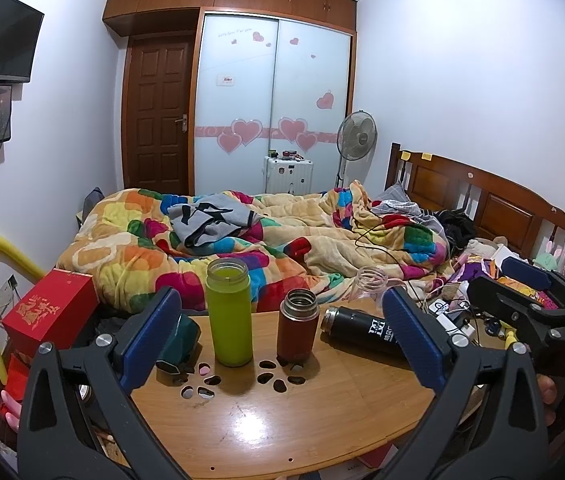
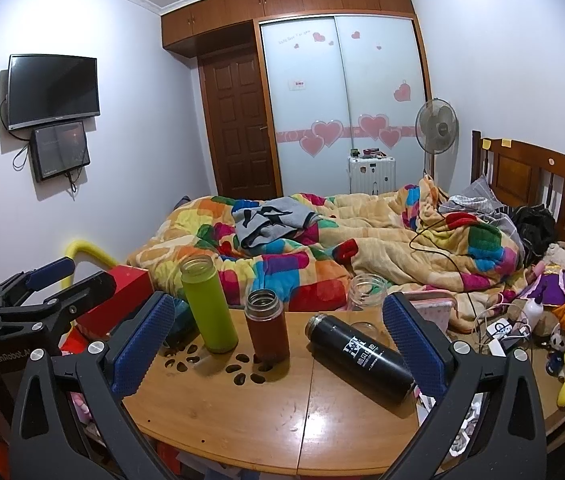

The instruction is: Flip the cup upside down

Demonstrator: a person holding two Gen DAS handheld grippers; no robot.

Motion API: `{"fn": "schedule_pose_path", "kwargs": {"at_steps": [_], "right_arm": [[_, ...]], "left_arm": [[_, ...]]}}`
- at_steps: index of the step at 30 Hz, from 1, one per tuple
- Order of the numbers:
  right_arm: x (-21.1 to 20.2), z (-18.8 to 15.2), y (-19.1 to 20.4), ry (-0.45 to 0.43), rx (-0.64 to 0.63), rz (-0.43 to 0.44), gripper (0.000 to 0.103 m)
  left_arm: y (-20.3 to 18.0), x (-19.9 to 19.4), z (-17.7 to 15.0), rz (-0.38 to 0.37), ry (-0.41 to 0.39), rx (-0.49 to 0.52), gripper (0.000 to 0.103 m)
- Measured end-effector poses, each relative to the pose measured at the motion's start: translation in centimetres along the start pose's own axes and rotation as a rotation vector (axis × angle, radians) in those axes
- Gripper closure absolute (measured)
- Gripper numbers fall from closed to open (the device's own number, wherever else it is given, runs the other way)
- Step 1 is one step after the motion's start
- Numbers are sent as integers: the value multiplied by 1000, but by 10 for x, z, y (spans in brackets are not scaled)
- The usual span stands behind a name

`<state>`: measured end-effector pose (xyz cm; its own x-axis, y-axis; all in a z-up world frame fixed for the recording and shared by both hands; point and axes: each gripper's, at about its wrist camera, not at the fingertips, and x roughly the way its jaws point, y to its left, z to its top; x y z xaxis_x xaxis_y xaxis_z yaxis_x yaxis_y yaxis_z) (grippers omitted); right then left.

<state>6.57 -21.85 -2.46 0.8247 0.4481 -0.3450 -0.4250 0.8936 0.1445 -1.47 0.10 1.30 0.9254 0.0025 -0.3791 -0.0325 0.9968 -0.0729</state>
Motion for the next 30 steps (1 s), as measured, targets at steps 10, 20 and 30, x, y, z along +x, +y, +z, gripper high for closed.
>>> {"fn": "schedule_pose_path", "kwargs": {"at_steps": [10,20,30], "right_arm": [[0,-2,0,-4,-1,1,0],[-1,-3,0,-5,1,1,0],[0,-8,-3,-1,6,-1,0]], "left_arm": [[-1,-1,1,-3,-3,0,1],[0,-2,1,-6,-3,-1,1],[3,8,-4,-22,22,-1,1]]}}
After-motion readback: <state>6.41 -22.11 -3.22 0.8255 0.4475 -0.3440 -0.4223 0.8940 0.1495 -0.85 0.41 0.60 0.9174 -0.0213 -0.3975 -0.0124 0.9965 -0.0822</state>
